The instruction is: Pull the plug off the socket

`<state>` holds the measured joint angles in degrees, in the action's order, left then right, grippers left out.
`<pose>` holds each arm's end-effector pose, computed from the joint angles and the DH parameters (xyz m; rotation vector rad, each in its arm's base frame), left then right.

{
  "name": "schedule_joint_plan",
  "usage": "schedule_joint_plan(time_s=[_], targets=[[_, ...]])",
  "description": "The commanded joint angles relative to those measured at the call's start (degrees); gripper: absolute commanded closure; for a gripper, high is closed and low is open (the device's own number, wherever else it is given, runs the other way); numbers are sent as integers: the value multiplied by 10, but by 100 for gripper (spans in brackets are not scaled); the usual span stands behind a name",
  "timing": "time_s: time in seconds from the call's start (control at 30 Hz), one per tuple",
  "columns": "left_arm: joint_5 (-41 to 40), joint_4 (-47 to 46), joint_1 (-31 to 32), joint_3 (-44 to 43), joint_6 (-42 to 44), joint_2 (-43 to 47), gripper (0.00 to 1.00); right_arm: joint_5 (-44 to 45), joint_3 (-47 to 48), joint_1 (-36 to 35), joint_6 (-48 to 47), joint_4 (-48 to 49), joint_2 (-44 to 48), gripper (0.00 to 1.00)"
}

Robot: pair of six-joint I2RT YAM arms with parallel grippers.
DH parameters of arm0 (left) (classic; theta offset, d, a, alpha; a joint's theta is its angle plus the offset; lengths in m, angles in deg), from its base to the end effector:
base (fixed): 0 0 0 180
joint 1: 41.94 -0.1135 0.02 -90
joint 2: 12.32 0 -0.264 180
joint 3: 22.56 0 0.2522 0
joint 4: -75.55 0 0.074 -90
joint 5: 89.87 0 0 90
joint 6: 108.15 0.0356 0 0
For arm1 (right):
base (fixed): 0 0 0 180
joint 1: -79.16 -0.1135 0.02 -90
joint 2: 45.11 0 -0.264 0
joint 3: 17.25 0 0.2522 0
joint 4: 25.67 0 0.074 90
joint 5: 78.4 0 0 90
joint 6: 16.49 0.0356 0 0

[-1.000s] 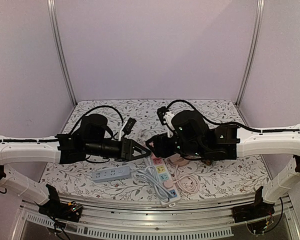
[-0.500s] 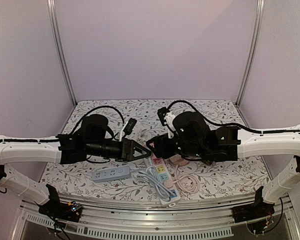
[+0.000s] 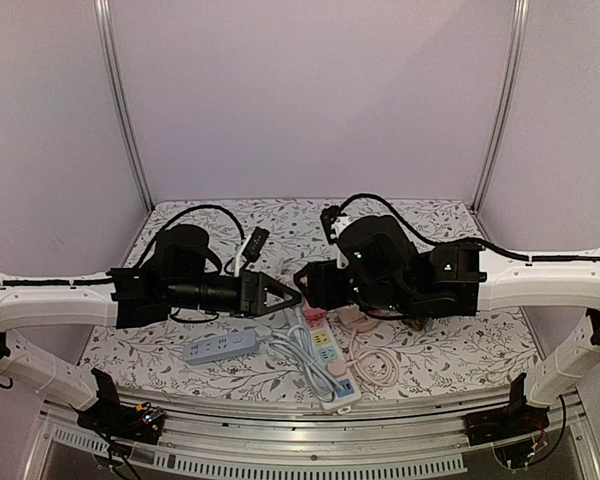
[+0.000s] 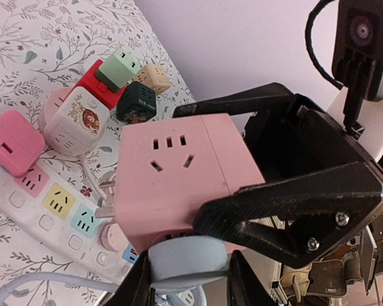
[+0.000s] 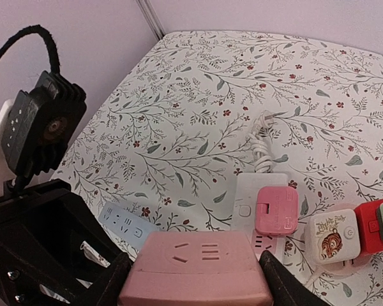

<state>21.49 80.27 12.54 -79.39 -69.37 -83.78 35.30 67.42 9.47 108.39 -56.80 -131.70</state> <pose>0.1528 -0.2364 0.2646 0.3588 2.2050 -1.5030 0.1334 0.3192 0.3104 -0.4093 2.1230 0.6460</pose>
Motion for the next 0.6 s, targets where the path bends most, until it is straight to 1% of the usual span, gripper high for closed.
schedule_joint_plan(time_s=[0.0,0.1,0.2,0.33,0.47,0.57], targets=[[-14,31,-21,16,0,18,100,-10,-2,14,-46,26,7,100],[-14,36,-27,16,-3,19,100,-84,-19,13,-90,59,17,100],[-19,43,-36,19,-7,24,100,-140,-37,13,-112,79,27,100],[-24,38,-51,33,-18,29,100,-170,-60,12,-124,91,42,100],[-32,39,-55,37,-21,28,100,-143,-71,12,-115,87,49,100],[-39,38,-55,40,-20,28,100,-74,-57,12,-80,44,42,100]])
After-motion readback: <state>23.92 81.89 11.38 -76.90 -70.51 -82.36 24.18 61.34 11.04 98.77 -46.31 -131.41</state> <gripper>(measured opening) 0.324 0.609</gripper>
